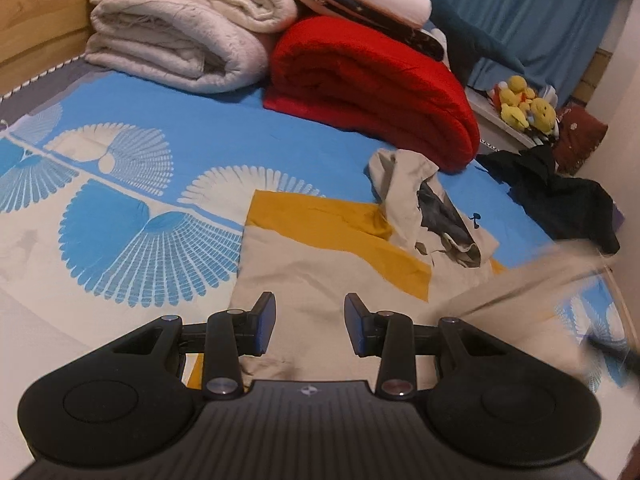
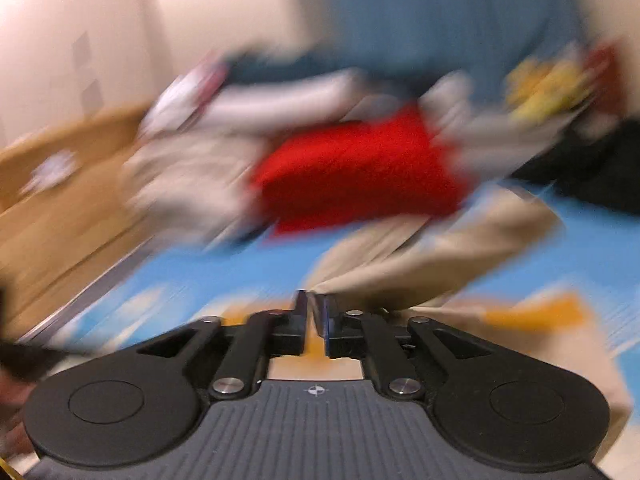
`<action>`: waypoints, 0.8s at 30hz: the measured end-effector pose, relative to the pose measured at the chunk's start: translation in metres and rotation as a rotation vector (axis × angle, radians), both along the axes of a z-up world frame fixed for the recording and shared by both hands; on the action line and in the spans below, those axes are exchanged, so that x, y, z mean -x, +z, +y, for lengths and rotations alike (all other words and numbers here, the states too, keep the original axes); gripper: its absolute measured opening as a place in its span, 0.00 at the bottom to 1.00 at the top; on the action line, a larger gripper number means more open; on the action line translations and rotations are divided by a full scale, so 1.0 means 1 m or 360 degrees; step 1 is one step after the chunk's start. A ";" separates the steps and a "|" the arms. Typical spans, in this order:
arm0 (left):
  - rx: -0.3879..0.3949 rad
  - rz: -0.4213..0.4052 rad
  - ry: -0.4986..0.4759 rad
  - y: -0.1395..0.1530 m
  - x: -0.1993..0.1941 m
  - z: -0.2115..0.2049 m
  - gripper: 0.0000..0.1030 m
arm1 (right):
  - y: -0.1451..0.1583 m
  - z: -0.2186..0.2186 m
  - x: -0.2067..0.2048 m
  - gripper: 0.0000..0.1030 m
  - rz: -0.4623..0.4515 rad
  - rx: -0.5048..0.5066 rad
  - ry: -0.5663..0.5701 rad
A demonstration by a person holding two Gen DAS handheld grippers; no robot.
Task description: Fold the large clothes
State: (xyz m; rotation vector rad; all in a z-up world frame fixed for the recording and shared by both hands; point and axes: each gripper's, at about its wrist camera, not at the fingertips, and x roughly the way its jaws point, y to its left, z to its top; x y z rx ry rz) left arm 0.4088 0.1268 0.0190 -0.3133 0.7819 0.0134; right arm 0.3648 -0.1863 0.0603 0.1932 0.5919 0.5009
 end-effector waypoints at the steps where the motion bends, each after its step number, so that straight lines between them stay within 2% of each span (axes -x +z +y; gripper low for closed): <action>1: 0.0007 0.0007 0.0001 -0.001 0.000 0.001 0.41 | -0.007 0.013 0.009 0.19 0.0061 0.0055 0.0029; 4: 0.0026 0.0024 -0.0007 -0.004 0.001 0.002 0.41 | -0.012 0.014 0.028 0.25 0.0170 0.0080 -0.0103; 9: 0.0099 0.0096 -0.0012 -0.020 -0.004 0.004 0.41 | -0.014 -0.020 0.038 0.37 0.0270 -0.0114 -0.0437; 12: 0.0206 0.0227 0.0032 -0.041 -0.009 0.013 0.41 | -0.043 -0.034 0.034 0.39 0.0328 -0.0189 -0.0589; 14: 0.0292 0.0337 0.0088 -0.057 -0.012 0.023 0.41 | -0.070 -0.038 0.024 0.41 0.0498 -0.0231 -0.0704; 16: 0.0331 0.0408 0.0142 -0.069 -0.015 0.032 0.41 | -0.091 -0.050 0.015 0.40 0.0657 -0.0363 -0.0737; 17: 0.0358 0.0438 0.0173 -0.075 -0.015 0.037 0.41 | -0.096 -0.054 0.012 0.40 0.0714 -0.0344 -0.0758; 20: 0.0399 0.0494 0.0221 -0.088 -0.017 0.041 0.41 | -0.098 -0.057 0.003 0.40 0.0653 -0.0225 -0.0778; 24: 0.0303 0.0550 0.0214 -0.101 -0.023 0.033 0.41 | -0.096 -0.063 -0.002 0.40 0.0621 -0.0224 -0.0810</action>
